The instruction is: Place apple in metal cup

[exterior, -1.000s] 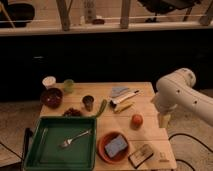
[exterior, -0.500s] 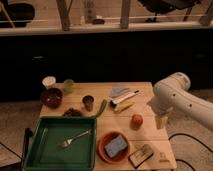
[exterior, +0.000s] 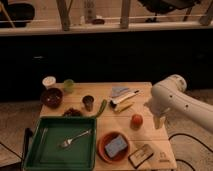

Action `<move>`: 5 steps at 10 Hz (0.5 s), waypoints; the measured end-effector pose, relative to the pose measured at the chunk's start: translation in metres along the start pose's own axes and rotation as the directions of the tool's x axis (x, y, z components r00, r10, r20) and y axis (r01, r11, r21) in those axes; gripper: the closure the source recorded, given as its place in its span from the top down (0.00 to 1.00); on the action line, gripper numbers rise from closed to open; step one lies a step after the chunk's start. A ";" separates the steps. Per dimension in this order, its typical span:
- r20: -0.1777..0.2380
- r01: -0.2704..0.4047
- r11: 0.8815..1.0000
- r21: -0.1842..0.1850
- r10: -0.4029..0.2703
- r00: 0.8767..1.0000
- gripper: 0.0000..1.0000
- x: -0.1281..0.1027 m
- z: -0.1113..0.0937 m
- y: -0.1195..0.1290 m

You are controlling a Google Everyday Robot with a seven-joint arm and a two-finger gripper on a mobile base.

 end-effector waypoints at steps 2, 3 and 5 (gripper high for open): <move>0.008 0.037 0.999 0.003 -0.037 0.999 0.80 -0.005 0.007 -0.004; 0.011 0.050 0.999 0.004 -0.050 0.999 0.80 -0.006 0.010 -0.005; 0.019 0.075 0.997 0.005 -0.075 0.997 0.80 -0.006 0.017 -0.005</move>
